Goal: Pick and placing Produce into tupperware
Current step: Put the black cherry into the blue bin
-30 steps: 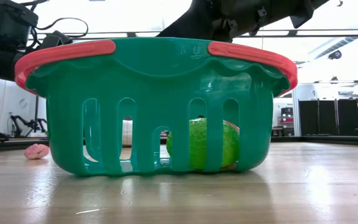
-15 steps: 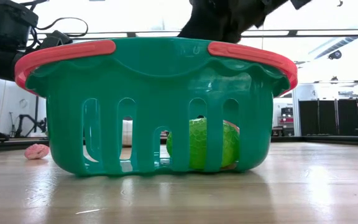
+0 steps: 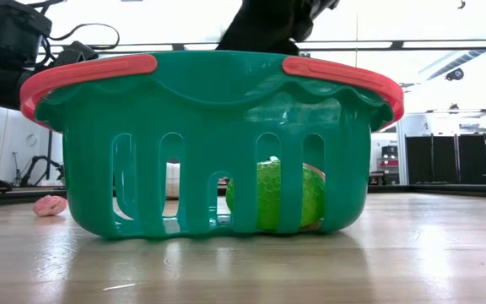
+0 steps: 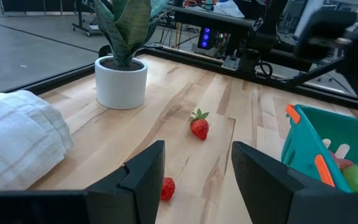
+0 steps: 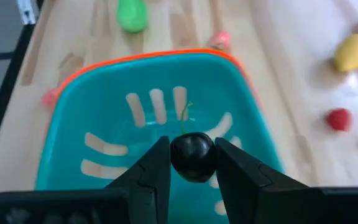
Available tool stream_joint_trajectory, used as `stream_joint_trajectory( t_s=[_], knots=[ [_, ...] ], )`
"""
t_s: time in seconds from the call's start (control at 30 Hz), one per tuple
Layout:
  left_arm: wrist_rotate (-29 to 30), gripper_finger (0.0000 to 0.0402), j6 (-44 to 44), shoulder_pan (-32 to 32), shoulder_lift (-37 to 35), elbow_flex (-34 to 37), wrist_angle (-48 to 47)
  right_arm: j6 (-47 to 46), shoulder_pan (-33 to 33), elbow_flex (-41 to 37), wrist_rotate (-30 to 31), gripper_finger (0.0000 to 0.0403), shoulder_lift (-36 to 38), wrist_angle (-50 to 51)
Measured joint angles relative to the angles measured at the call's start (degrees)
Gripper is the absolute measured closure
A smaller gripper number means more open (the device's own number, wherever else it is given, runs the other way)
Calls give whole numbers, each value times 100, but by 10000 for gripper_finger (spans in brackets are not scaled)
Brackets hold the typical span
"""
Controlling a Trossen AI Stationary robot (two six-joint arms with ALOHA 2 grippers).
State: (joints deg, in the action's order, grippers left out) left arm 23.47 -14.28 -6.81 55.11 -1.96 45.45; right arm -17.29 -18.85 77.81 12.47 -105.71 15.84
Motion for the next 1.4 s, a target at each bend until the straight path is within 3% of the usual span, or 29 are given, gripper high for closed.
stream_joint_trajectory(
  t_s=[0.6,1.4],
  knots=[
    [0,228,15,-1,-1,0,-23,384,97,1039,-98,305,-1320,409],
    [0,228,11,0,-2,0,-98,510,321,1107,-92,305,-1426,254]
  ],
)
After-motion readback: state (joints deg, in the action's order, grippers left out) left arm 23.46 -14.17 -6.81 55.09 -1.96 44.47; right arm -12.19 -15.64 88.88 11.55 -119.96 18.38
